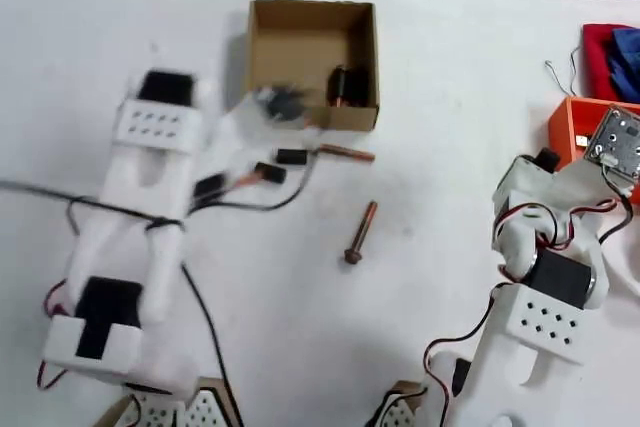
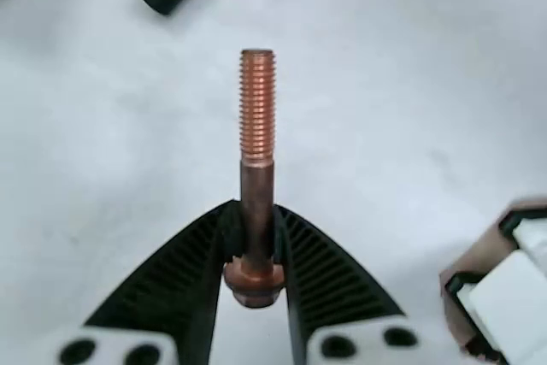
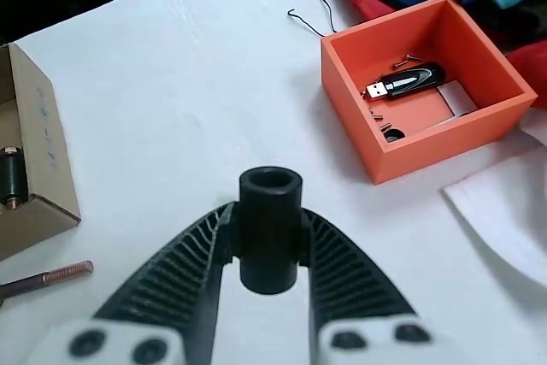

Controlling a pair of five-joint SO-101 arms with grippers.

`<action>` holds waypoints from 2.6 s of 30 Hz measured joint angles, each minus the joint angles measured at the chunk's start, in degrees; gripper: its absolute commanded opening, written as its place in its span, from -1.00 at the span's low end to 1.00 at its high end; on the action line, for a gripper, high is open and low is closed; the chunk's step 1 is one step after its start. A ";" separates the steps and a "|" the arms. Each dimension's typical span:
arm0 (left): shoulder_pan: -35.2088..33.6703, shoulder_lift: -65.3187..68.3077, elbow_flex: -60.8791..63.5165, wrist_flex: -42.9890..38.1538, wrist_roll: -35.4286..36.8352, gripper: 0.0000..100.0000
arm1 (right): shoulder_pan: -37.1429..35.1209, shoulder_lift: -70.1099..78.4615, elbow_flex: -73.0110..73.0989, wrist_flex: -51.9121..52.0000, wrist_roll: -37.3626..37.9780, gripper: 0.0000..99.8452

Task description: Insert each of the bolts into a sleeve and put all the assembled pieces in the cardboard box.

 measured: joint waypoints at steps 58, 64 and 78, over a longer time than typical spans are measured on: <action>-16.53 13.36 0.79 -18.81 118.95 -0.65 | -3.25 -0.35 1.58 0.00 0.00 -0.96; -16.53 13.36 2.73 -21.01 120.97 -0.65 | -3.25 -0.35 1.58 0.00 0.00 -0.96; -16.70 22.51 2.20 -21.98 125.89 -0.65 | -3.25 -0.35 1.58 0.00 0.00 -0.96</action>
